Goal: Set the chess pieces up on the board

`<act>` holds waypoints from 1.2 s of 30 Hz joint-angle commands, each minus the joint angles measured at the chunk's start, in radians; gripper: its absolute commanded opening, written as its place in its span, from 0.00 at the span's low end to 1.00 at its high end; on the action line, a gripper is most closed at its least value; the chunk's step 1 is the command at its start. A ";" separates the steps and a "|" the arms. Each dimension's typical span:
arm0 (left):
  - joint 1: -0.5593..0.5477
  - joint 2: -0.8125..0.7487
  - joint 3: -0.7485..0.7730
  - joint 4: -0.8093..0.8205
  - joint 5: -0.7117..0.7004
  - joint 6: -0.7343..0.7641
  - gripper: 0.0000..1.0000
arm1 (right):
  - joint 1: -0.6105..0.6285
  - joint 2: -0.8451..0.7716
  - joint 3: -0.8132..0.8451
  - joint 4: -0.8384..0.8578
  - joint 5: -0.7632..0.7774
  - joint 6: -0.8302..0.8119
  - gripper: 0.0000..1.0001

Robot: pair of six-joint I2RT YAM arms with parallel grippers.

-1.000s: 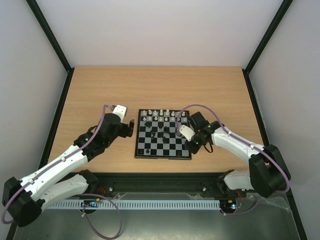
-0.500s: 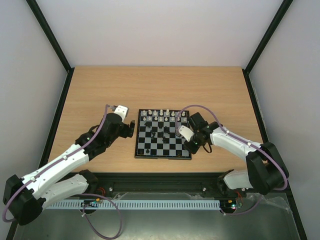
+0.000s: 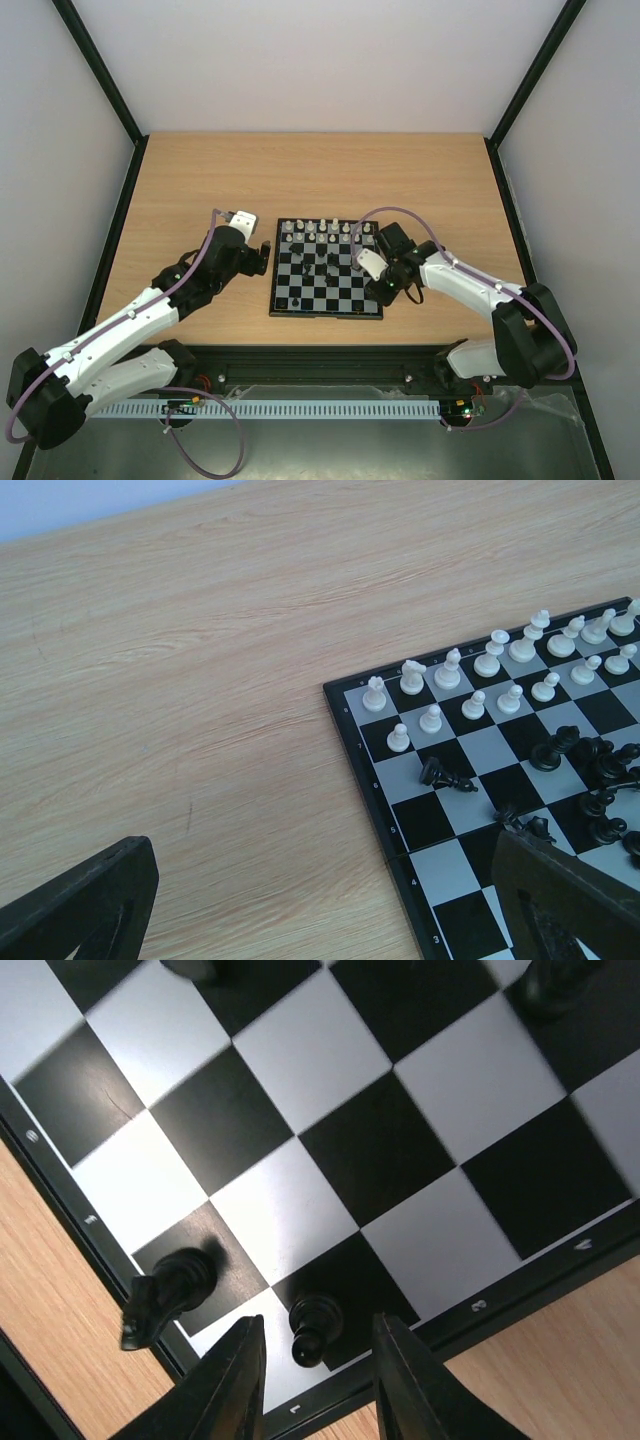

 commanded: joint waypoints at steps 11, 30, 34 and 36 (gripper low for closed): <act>0.003 0.001 -0.001 -0.010 -0.001 0.007 0.94 | -0.003 0.114 0.292 -0.075 0.101 0.054 0.31; 0.003 0.011 -0.002 -0.013 -0.008 0.006 0.94 | -0.002 0.380 0.400 -0.022 0.129 0.073 0.31; 0.003 0.017 -0.003 -0.014 -0.008 0.007 0.94 | -0.002 0.401 0.404 -0.002 0.137 0.071 0.30; 0.003 0.023 -0.002 -0.016 -0.007 0.007 0.94 | -0.002 0.417 0.410 0.000 0.134 0.067 0.27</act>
